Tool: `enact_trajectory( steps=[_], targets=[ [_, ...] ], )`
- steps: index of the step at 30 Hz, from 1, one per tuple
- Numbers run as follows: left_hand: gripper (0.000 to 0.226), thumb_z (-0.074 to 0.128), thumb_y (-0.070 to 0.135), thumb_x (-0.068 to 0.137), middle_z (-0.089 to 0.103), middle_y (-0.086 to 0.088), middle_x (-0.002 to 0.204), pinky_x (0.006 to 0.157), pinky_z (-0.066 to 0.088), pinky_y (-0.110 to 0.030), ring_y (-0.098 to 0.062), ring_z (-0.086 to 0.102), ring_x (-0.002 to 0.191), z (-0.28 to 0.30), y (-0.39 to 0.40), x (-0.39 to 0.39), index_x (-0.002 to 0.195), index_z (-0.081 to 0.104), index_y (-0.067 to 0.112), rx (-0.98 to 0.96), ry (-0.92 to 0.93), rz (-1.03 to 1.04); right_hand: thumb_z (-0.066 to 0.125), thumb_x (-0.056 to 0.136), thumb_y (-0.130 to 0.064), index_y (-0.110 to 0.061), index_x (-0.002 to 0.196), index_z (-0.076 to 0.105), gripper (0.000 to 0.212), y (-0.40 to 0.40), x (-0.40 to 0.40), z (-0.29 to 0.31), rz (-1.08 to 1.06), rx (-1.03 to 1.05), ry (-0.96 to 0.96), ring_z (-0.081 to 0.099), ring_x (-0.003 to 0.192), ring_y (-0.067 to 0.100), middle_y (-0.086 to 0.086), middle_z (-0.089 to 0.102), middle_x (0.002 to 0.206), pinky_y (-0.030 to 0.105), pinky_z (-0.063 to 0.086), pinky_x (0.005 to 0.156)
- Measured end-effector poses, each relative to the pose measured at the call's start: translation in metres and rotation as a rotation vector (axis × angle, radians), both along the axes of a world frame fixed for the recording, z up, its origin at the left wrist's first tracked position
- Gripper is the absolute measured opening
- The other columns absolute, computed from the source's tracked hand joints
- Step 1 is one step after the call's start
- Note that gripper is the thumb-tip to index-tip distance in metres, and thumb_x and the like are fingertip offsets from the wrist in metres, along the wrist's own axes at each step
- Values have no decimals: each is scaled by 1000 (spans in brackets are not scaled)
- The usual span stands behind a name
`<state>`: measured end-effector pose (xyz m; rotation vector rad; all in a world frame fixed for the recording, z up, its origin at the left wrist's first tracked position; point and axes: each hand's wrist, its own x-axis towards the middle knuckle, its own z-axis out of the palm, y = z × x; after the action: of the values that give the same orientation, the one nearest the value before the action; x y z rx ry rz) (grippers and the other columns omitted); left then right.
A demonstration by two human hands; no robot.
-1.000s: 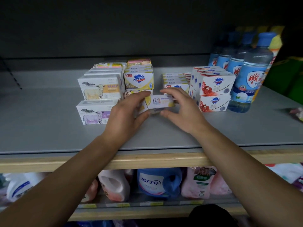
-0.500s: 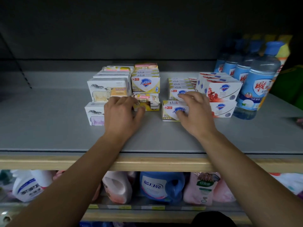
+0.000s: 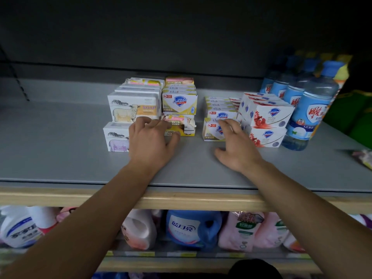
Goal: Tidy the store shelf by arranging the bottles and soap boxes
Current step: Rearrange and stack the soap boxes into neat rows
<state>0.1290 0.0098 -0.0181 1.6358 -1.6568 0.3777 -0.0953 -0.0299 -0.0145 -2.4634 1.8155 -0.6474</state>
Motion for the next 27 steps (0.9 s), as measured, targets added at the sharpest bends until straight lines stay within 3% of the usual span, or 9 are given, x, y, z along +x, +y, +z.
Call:
enact_trajectory(
  steps=[12, 27],
  targets=[
    [38, 51, 42, 83, 74, -4, 92, 90, 32, -39, -31, 50, 107, 1, 0, 1, 95, 75, 15, -27, 78, -21, 65, 83, -31, -18, 154, 20, 85, -50, 8, 1, -129, 32, 8, 18, 145, 33, 3, 17, 159, 38, 13, 119],
    [37, 51, 42, 82, 74, -3, 90, 88, 31, -38, -31, 50, 107, 3, -1, 2, 94, 76, 17, -14, 93, -33, 65, 83, -34, -19, 152, 19, 85, -47, 15, 6, -180, 50, 56, 24, 142, 38, 4, 20, 156, 45, 24, 117]
  ],
)
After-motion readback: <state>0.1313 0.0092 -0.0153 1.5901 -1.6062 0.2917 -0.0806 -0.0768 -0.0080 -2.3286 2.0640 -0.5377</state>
